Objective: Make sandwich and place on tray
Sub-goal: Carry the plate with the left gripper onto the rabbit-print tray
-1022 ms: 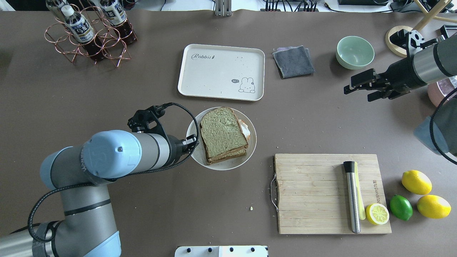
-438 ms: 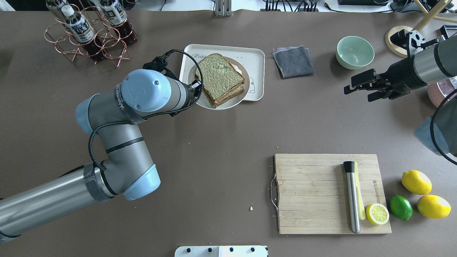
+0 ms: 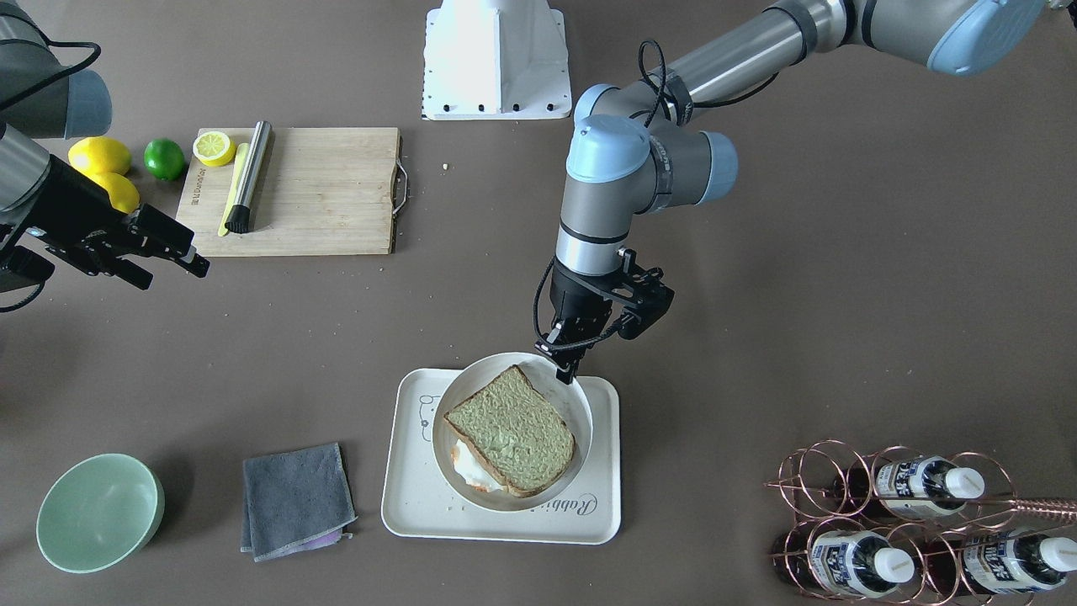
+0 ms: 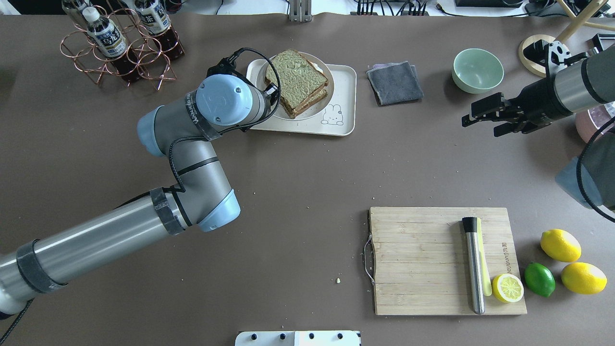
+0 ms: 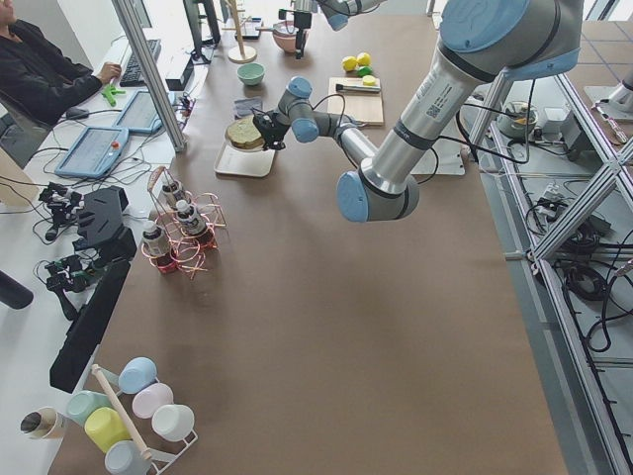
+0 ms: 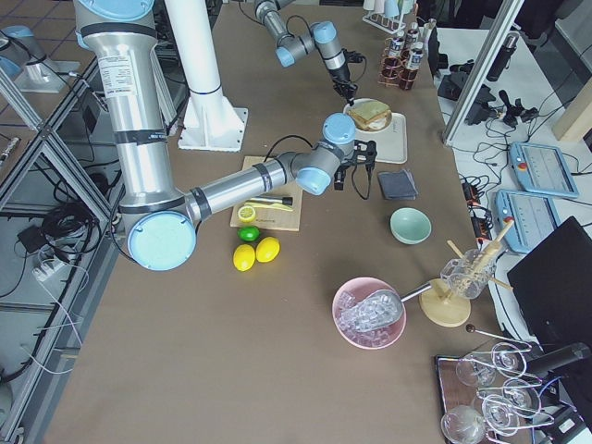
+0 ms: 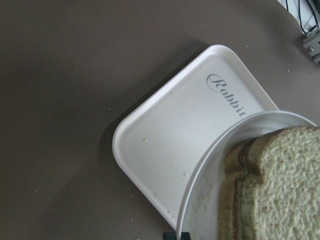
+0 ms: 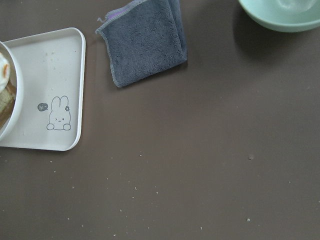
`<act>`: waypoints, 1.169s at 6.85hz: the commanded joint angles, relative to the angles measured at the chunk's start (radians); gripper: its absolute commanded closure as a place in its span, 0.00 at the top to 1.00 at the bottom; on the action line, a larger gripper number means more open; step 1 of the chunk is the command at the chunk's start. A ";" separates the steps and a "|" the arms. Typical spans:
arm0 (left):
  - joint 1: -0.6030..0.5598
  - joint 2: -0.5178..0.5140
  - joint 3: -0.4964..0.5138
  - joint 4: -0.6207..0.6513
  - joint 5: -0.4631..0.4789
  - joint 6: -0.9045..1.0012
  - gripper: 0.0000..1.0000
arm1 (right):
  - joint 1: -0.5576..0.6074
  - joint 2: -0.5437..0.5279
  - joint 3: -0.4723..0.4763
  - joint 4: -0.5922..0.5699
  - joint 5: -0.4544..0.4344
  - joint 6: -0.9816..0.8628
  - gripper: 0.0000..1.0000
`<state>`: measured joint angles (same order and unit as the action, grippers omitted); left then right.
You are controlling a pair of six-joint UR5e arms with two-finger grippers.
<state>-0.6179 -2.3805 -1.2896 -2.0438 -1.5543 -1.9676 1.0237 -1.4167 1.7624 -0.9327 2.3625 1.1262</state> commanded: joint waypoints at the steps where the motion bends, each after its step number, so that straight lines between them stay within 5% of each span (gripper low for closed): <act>1: 0.001 -0.025 0.094 -0.050 0.008 0.006 0.00 | -0.005 0.001 -0.001 0.000 -0.002 0.003 0.99; 4: 0.024 -0.039 0.095 -0.049 0.008 0.007 0.00 | -0.007 0.005 -0.011 -0.002 0.000 0.000 0.99; 5: 0.021 -0.029 0.098 -0.049 0.013 0.010 0.75 | -0.007 0.005 -0.011 -0.002 0.000 0.000 0.99; 6: 0.012 -0.026 0.098 -0.047 0.049 0.013 0.94 | -0.007 0.007 -0.009 -0.002 0.001 0.004 0.99; 8: -0.025 -0.023 0.052 -0.036 0.027 0.082 0.94 | -0.007 0.012 -0.006 -0.005 0.010 0.007 0.99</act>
<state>-0.6235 -2.4065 -1.2092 -2.0879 -1.5177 -1.9222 1.0170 -1.4085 1.7542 -0.9350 2.3662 1.1309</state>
